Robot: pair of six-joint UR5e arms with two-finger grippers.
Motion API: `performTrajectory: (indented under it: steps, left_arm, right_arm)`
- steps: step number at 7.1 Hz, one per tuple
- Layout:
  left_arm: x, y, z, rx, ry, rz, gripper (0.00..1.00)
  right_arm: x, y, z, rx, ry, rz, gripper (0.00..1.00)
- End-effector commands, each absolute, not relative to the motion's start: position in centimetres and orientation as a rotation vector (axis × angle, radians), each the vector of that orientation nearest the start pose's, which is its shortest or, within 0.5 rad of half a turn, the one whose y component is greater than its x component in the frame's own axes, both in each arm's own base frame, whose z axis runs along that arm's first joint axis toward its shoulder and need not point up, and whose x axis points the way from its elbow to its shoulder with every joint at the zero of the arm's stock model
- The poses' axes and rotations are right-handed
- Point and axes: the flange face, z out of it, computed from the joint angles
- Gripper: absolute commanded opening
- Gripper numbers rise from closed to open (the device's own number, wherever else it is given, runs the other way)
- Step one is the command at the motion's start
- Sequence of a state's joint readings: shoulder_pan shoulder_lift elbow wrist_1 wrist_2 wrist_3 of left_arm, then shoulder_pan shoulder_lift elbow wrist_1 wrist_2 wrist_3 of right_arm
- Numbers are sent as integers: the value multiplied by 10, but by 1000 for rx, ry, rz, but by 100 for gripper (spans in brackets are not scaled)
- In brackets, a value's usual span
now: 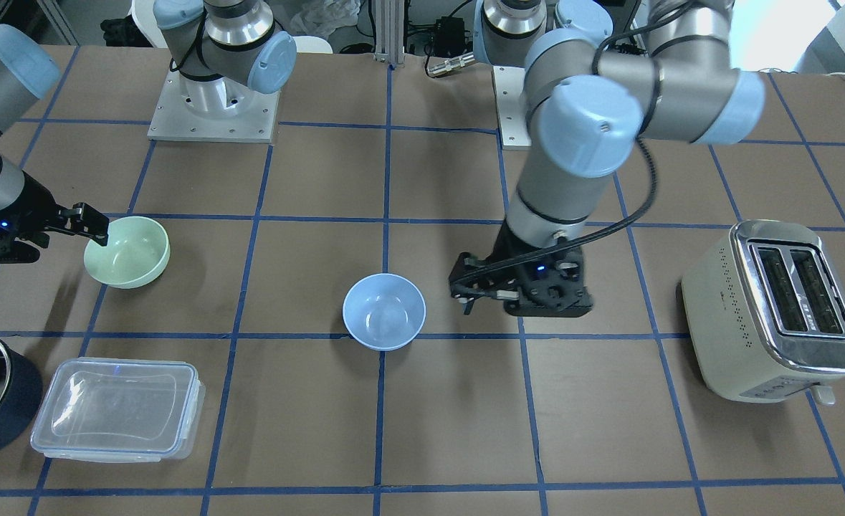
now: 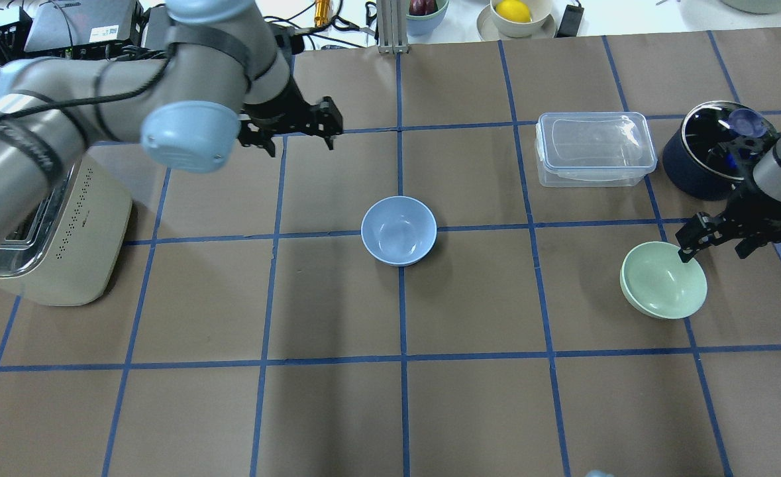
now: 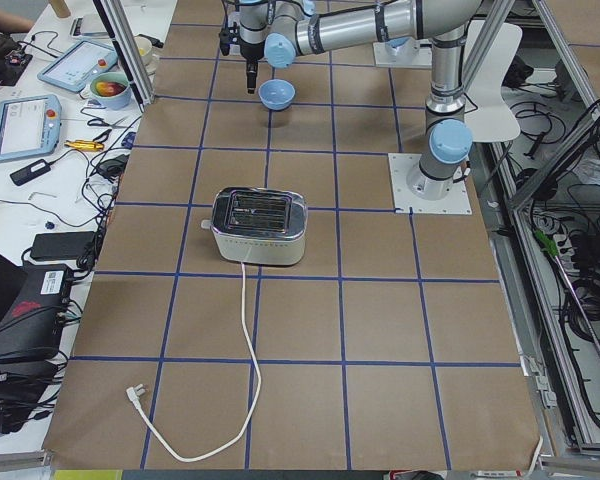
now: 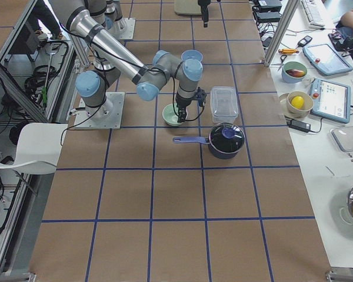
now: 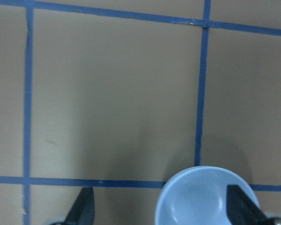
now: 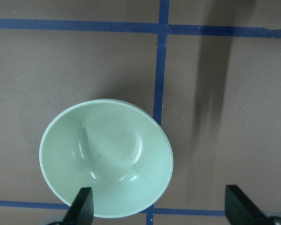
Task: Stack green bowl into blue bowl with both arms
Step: 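Release the blue bowl and raise left gripper while right grasps green bowl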
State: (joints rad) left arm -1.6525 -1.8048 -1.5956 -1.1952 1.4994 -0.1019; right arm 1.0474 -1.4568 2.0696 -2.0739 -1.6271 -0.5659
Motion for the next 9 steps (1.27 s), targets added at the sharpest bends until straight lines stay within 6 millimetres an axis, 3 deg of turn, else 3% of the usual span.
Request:
performTrajectory:
  steps: [1,2,3,4,5,7,8,9]
  left_arm:
    - [-145,-525,460,36,3229,-137,100]
    - [-153,-496,492,66,3225,-160,100]
    - [-148,-485,503,54,3217,-166,100]
    - [-137,-490,498,36,3199,-132,100]
    - [-135,-490,495,48,3138,-113,100]
    - [-134,-477,500,45,3125,-51,100]
    - [-129,-478,505,28,3127,-79,100]
    - [-127,-480,516,23,3122,-109,100]
  right_arm:
    - [-131,-438,197,-80,3139,138,89]
    - [-133,-434,192,-54,3107,134,65]
    - [-132,-434,192,-51,3095,130,28]
    - [-133,-436,194,-51,3098,121,5]
    - [-133,-436,196,-55,3099,117,0]
    - [-129,-445,207,-77,3112,84,0]
    - [-110,-464,224,-143,3106,99,0]
    - [-80,-492,255,-162,3076,153,0]
